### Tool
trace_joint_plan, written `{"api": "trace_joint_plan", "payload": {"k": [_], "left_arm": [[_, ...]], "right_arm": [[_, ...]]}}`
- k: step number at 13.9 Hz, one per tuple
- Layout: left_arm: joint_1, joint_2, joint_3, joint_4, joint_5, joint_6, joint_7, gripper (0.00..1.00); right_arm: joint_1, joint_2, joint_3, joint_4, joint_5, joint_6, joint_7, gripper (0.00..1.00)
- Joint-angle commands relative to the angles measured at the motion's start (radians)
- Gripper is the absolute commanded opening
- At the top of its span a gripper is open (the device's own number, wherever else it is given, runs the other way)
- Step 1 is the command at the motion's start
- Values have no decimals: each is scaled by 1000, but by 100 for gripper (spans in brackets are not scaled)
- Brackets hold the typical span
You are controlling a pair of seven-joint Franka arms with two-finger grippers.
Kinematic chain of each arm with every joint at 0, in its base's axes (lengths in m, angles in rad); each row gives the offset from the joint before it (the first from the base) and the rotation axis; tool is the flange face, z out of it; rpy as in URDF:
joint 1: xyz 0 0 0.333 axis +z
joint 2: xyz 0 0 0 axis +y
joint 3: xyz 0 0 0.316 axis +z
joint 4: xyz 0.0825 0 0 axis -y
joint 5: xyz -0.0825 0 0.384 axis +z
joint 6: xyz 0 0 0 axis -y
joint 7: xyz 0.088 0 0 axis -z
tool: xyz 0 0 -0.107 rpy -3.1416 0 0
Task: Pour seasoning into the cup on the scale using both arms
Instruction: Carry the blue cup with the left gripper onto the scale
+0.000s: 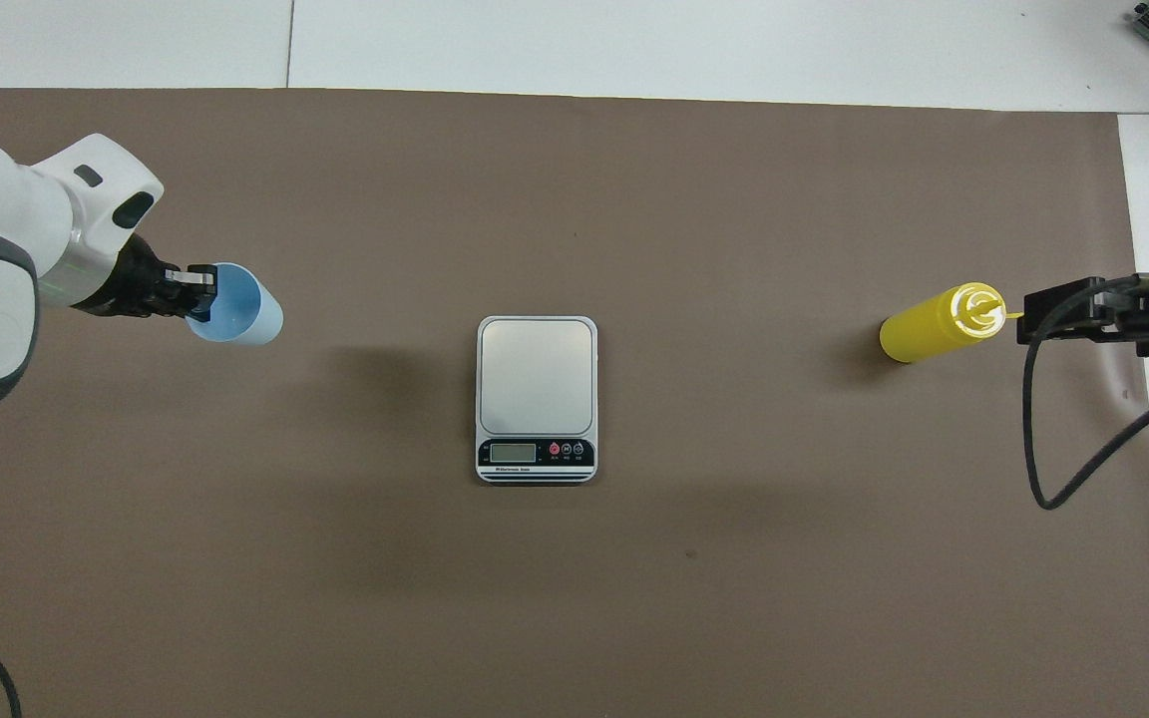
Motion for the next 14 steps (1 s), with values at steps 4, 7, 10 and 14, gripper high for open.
{"api": "trace_joint_plan", "payload": {"k": [4, 7, 10, 14], "left_arm": [[-199, 34, 13, 32, -28, 47, -202, 0], [-265, 56, 12, 32, -57, 107, -285, 0], [-352, 137, 12, 61, -59, 147, -409, 0], [-404, 162, 12, 64, -65, 173, -436, 0]], "right_arm": [[-15, 2, 11, 6, 11, -16, 4, 100], [-15, 2, 11, 6, 11, -14, 6, 100], [-15, 2, 11, 6, 13, -16, 6, 100], [-15, 2, 11, 6, 13, -16, 6, 100]]}}
